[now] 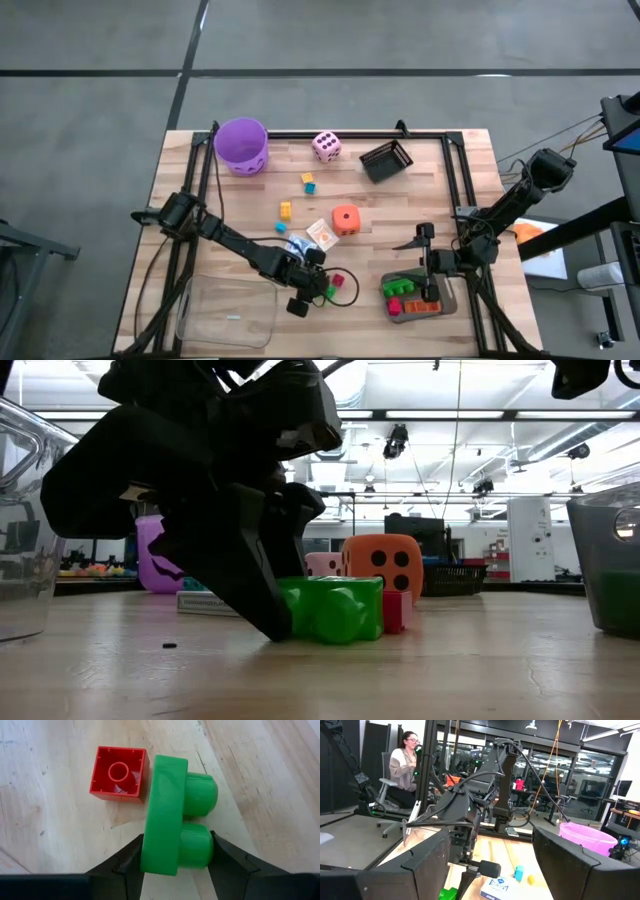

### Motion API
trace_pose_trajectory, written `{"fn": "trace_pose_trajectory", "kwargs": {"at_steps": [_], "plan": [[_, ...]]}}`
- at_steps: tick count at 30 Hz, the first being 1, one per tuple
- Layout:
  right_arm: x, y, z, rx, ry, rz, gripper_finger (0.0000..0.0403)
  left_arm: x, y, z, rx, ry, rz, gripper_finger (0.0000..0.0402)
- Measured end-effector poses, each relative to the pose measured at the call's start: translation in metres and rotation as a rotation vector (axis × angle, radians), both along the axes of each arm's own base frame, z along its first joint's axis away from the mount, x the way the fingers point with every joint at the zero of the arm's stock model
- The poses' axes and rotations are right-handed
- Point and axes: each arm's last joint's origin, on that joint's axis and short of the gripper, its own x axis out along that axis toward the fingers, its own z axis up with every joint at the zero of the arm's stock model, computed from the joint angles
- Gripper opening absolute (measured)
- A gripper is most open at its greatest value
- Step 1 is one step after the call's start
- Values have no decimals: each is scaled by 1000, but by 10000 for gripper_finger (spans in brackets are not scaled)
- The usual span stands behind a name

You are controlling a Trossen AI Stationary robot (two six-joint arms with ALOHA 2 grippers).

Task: Pick & Place Toys
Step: Put the green game piece into the black bin

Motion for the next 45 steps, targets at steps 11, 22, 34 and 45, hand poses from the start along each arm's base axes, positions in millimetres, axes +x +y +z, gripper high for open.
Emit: {"fn": "trace_pose_trajectory", "kwargs": {"at_steps": [11,22,34,45], "plan": [[0,0,0,0,0,0,277,0,1,0,15,-6,9,171],[0,0,0,0,0,1,277,-2,3,12,41,-29,8,171],[0,0,-1,-3,3,0,277,-4,6,41,63,-121,10,171],[1,-2,-3,-12,12,-8,277,6,12,58,47,-263,23,170]]}}
